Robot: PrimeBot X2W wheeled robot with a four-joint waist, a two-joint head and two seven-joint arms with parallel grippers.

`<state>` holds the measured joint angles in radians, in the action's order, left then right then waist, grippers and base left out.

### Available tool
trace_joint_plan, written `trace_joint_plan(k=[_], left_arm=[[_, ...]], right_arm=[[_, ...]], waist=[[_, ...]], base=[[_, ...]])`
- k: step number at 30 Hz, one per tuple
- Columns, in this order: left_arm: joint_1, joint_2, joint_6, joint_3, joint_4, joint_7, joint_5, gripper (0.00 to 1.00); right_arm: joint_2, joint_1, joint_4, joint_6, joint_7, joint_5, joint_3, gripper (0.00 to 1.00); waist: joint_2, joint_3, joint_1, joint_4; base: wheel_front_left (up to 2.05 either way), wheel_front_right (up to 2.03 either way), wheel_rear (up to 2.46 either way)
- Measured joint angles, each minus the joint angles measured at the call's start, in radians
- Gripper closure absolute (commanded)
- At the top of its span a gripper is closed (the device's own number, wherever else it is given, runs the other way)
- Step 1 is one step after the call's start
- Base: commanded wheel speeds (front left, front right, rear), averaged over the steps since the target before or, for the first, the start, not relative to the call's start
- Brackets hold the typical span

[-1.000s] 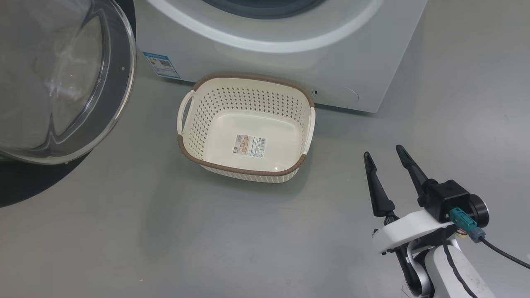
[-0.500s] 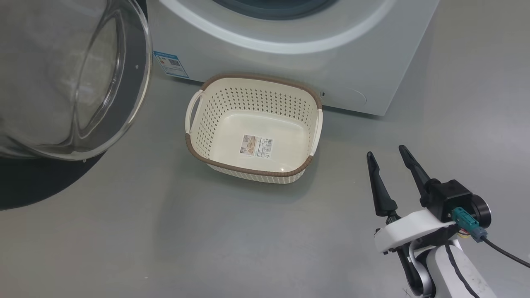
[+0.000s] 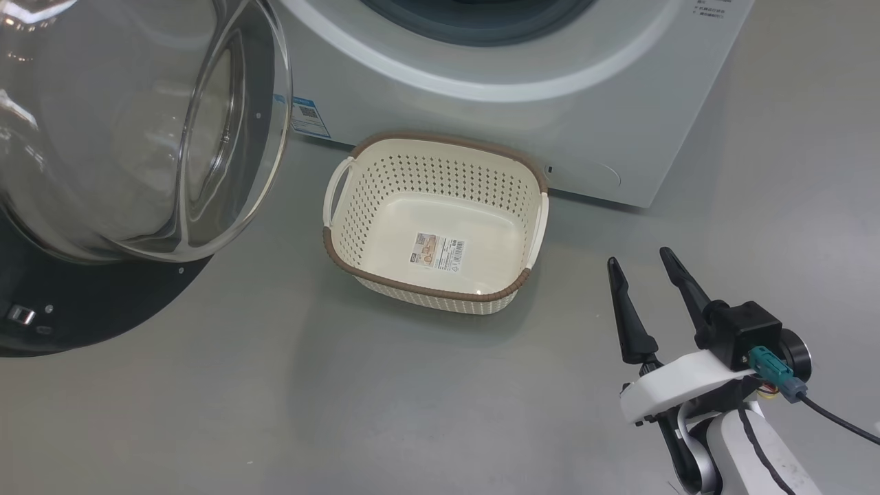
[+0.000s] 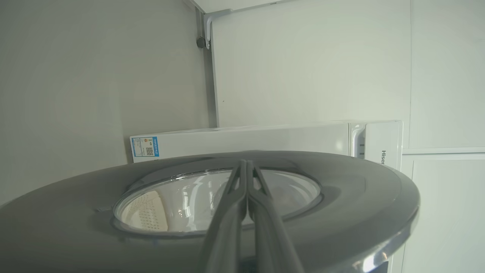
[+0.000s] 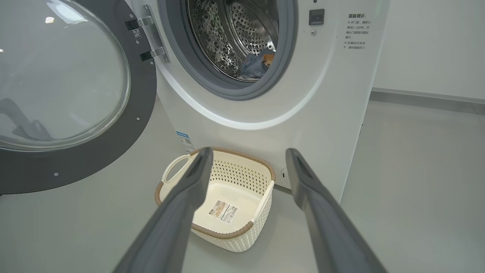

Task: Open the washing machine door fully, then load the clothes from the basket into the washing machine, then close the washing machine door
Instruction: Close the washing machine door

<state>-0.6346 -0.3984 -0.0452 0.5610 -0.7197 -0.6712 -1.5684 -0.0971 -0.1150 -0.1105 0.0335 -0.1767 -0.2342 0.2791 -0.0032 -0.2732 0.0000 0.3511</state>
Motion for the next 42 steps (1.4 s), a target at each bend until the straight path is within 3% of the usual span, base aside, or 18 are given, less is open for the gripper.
trace_joint_plan(k=[12,18,26,42], left_arm=[[0.009,0.019,-0.009,-0.039,0.025,-0.177,-0.062,1.00],[0.020,0.073,-0.017,-0.092,0.054,-0.280,-0.097,1.00],[0.086,0.077,-0.021,-0.114,0.096,-0.376,-0.112,1.00],[0.159,0.187,-0.040,-0.151,0.254,-0.496,-0.179,1.00]], right_arm=[[0.002,0.001,-0.018,0.001,-0.002,-0.018,0.002,0.00],[0.003,0.015,-0.034,0.001,-0.006,-0.027,-0.001,0.00],[0.012,0.021,-0.044,0.010,-0.011,-0.035,0.014,0.00],[0.024,0.024,-0.062,0.010,-0.023,-0.050,0.030,0.00]], waist=[[0.0000,0.019,0.0000,0.017],[0.0000,0.039,0.0000,0.026],[0.0000,0.062,0.0000,0.020],[0.0000,0.077,0.0000,-0.025]], base=[[0.00,0.00,0.00],[0.00,0.00,0.00],[0.00,0.00,0.00],[0.00,0.00,0.00]])
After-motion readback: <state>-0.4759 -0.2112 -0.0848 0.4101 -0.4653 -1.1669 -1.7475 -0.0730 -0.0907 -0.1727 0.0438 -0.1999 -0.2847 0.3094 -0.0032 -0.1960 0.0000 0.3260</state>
